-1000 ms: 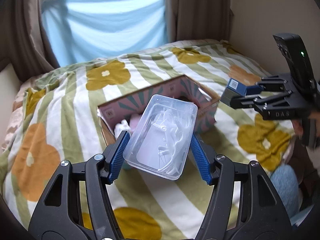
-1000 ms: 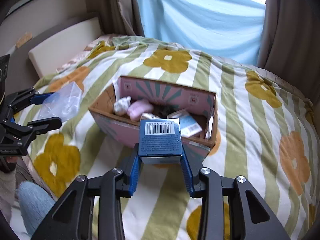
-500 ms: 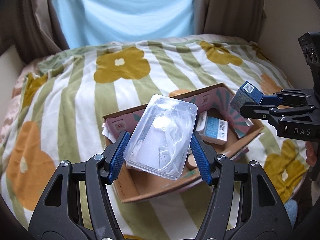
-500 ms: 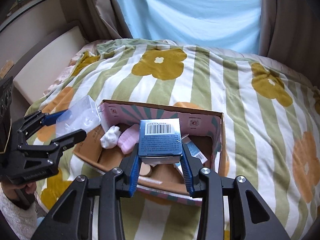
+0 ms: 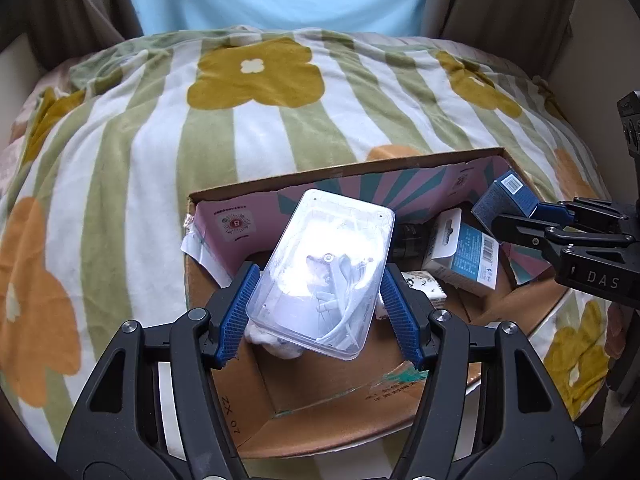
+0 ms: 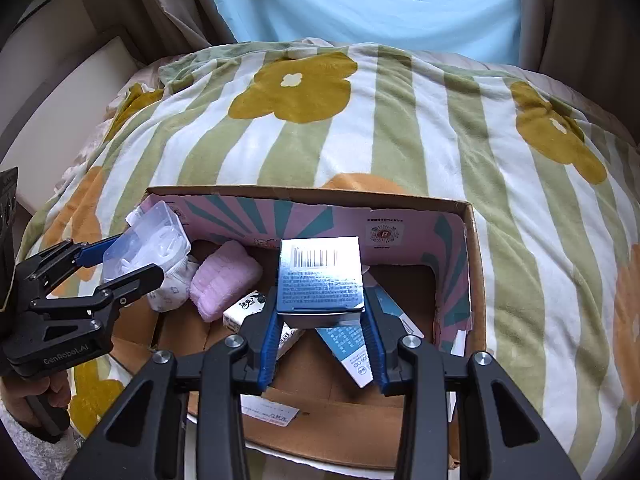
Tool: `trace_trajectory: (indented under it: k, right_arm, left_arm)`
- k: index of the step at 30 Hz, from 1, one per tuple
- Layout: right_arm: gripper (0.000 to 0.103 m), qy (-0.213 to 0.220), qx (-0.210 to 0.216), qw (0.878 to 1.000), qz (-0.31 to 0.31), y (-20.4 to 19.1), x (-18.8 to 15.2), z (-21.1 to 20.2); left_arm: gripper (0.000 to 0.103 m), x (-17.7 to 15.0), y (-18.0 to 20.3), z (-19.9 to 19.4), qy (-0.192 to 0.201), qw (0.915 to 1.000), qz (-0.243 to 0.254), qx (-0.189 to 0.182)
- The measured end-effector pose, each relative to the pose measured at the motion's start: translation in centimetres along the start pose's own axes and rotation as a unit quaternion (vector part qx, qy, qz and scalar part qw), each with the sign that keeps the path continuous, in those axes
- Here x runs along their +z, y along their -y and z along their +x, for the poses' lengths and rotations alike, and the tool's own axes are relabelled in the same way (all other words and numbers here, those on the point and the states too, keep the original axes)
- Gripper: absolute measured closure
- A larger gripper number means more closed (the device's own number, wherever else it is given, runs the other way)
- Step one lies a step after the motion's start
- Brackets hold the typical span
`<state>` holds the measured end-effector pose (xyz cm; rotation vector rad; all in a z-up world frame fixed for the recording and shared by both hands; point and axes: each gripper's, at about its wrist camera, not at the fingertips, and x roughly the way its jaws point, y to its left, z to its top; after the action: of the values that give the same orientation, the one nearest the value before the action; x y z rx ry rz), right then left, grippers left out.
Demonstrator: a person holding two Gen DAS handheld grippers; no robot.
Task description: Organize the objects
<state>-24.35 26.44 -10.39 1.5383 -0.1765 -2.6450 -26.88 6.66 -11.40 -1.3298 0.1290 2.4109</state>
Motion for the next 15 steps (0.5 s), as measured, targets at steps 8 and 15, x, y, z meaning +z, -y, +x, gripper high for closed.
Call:
trace_trajectory:
  k: [8,15]
  right_arm:
    - [0.000,-0.008,0.020,1.000,0.008,0.3,0.5,-0.9]
    - [0.000,0.006,-0.014,1.000,0.004,-0.3,-0.2,-1.7]
  left_arm:
    - [0.000,0.1,-0.3,-1.6,0.016,0.9996,-0.012,0.019]
    - [0.000,-0.6,-0.3,-2.4,0.021,0.9993,-0.019,0.023]
